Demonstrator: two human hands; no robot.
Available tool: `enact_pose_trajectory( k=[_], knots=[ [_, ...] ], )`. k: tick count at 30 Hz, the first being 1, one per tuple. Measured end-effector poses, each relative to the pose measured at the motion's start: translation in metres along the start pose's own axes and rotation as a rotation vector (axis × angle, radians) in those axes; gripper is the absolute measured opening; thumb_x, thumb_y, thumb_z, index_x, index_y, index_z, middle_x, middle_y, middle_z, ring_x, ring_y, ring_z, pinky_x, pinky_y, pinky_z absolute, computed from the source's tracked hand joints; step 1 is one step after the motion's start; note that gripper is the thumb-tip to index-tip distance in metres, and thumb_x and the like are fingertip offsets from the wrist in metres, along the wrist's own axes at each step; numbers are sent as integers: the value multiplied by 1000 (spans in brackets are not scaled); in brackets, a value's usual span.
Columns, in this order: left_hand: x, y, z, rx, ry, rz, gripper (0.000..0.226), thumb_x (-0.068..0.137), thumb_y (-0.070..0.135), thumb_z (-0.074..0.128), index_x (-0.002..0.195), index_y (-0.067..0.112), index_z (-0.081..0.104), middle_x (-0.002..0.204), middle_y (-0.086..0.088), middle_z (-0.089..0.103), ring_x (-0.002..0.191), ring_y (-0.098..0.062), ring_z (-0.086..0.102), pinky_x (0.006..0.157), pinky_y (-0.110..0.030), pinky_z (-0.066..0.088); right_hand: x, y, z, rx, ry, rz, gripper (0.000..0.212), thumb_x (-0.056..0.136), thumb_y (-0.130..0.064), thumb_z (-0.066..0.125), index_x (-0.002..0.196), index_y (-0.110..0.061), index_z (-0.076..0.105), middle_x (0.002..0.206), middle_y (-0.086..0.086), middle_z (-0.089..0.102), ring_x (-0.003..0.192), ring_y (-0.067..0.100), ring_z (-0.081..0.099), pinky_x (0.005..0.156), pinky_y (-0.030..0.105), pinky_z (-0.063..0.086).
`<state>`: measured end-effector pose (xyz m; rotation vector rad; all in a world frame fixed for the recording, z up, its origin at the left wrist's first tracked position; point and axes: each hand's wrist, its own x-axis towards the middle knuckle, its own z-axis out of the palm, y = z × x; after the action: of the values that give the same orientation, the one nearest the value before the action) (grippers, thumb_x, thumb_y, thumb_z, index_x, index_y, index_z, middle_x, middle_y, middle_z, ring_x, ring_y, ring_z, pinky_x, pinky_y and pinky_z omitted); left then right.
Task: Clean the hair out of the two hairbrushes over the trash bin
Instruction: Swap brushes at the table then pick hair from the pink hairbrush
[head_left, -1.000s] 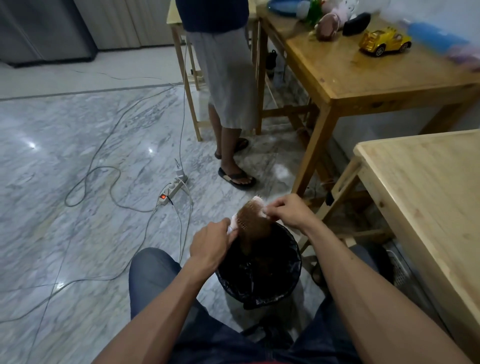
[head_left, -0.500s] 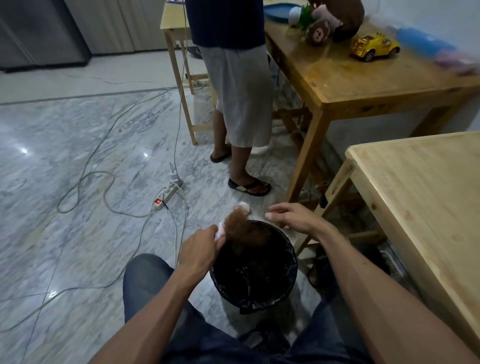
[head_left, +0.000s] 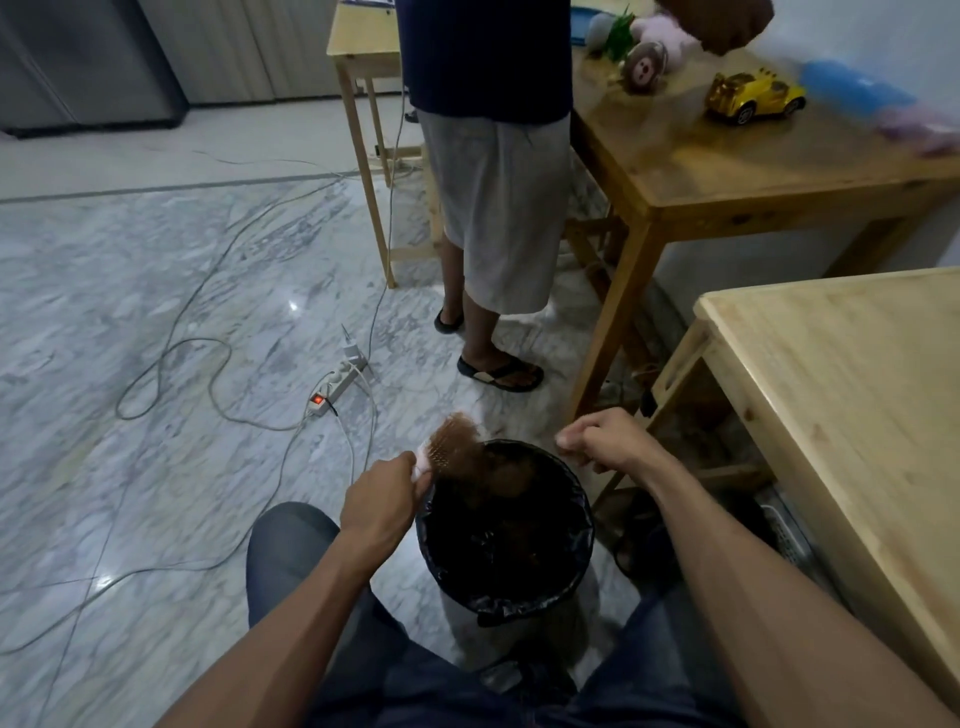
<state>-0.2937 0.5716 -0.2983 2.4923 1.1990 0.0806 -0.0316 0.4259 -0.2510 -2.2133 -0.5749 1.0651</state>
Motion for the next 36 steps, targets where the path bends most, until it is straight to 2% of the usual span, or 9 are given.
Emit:
enact_pose_trajectory(
  k=[3, 6, 10, 18, 21, 27, 29, 33, 36],
  knots=[
    [-1, 17, 3, 23, -15, 61, 34, 101, 42, 47, 78, 17, 39, 65, -2, 47, 61, -32, 50, 51, -36, 29, -1, -10, 9, 99, -133, 35, 31, 95, -36, 68, 121, -19, 71, 116, 2, 73, 86, 15, 71, 58, 23, 52],
    [0, 34, 4, 87, -17, 116, 29, 101, 42, 46, 91, 15, 49, 78, -8, 59, 75, -35, 62, 55, -35, 33, -2, -19, 22, 74, -197, 4, 55, 83, -65, 72, 117, -22, 72, 104, -5, 77, 85, 14, 75, 59, 24, 53],
    [6, 37, 2, 74, -25, 109, 31, 100, 44, 48, 92, 14, 51, 81, -9, 60, 78, -35, 62, 57, -36, 35, 6, -21, 31, 5, -137, -91, 28, 88, -28, 81, 93, -1, 80, 68, -2, 73, 59, 10, 61, 51, 20, 47],
    [16, -14, -6, -20, -13, -39, 38, 98, 49, 51, 79, 17, 45, 65, 0, 46, 64, -31, 51, 51, -35, 32, 12, 20, -10, -57, -7, 5, 21, 89, -20, 81, 70, -10, 79, 64, 2, 72, 61, 14, 61, 60, 28, 51],
    [16, -7, -7, 21, -24, 20, 38, 99, 49, 50, 80, 16, 45, 66, -2, 47, 64, -34, 54, 51, -36, 33, 10, 19, -8, -50, -129, 37, 13, 90, -21, 78, 101, -16, 82, 84, -2, 73, 77, 12, 65, 68, 29, 52],
    [11, 31, -4, 66, -37, 154, 30, 99, 45, 48, 90, 17, 49, 76, -6, 60, 75, -35, 63, 54, -37, 37, 4, -8, 16, -9, -226, -143, 71, 81, -43, 81, 146, -26, 57, 131, -9, 50, 128, 11, 47, 101, 32, 39],
    [10, 42, -6, 74, -36, 167, 27, 99, 45, 48, 90, 20, 46, 78, -6, 59, 78, -34, 63, 56, -37, 36, 4, -12, 24, -34, -236, -175, 71, 78, -49, 84, 140, -21, 64, 126, -11, 58, 120, 10, 54, 98, 31, 42],
    [11, 40, -11, 36, -21, 117, 29, 98, 42, 51, 85, 18, 45, 75, -6, 55, 76, -36, 60, 56, -37, 34, 11, -3, 31, -84, -145, -171, 17, 83, -32, 85, 90, -17, 85, 89, -4, 80, 91, 12, 72, 86, 31, 57],
    [12, 23, -11, -15, -2, 41, 35, 98, 43, 52, 77, 16, 43, 66, -3, 51, 67, -34, 55, 52, -37, 31, 11, 7, 20, -119, -119, -132, 13, 83, -29, 85, 78, -17, 84, 87, -1, 80, 92, 14, 72, 83, 32, 56]
  ],
)
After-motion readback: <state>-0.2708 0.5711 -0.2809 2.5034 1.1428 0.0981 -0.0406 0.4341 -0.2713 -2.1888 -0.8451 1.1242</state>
